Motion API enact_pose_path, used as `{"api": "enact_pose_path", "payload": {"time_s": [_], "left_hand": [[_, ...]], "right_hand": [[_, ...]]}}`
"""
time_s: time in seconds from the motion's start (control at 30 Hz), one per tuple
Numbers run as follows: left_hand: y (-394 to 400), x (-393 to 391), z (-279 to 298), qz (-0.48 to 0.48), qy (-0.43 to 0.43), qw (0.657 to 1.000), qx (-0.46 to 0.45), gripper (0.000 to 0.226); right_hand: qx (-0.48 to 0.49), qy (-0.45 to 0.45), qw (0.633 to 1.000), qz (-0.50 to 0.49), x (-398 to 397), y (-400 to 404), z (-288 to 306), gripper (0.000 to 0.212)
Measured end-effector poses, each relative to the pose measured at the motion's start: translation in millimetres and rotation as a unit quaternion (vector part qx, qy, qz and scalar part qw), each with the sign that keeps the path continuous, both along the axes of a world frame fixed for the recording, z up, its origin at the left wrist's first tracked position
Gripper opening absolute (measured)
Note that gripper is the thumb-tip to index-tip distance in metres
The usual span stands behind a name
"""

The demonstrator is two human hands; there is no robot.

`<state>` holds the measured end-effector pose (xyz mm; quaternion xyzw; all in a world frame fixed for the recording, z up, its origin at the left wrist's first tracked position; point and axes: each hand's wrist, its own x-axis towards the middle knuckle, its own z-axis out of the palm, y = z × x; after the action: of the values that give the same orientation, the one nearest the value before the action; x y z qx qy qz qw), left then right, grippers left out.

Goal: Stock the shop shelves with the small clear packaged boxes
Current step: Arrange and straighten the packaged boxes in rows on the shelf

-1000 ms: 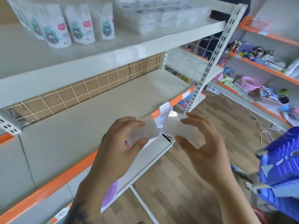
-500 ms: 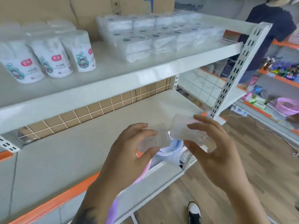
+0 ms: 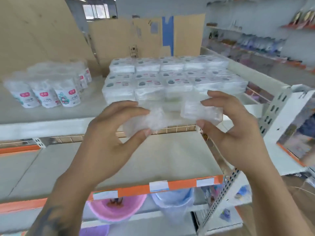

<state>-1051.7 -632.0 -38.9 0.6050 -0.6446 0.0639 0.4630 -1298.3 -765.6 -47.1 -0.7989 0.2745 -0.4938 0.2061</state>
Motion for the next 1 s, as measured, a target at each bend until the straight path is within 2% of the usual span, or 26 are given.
{"api": "enact_pose_path", "payload": {"time_s": [0.2,0.37,0.47,0.83,1.0], "left_hand": [[-33,-6,37,0.060,-0.005,0.998,0.017,0.030],[-69,15,56,0.088,0.006,0.996,0.032,0.028],[-97,29,64,0.097,-0.017,0.993,0.067,0.030],[-142,39,74,0.056,-0.019,0.981,0.184,0.044],[-136,32,86,0.009,-0.005,0.994,0.112,0.058]], "right_hand": [[-0.021,0.003,0.998,0.061,-10,-64,30,0.036],[-0.006,-0.002,0.997,0.079,6,-86,36,0.035],[-0.011,0.002,0.997,0.079,16,-93,37,0.034],[0.007,0.026,0.997,0.079,40,-114,73,0.033],[0.035,0.047,0.993,0.101,51,-113,88,0.029]]}}
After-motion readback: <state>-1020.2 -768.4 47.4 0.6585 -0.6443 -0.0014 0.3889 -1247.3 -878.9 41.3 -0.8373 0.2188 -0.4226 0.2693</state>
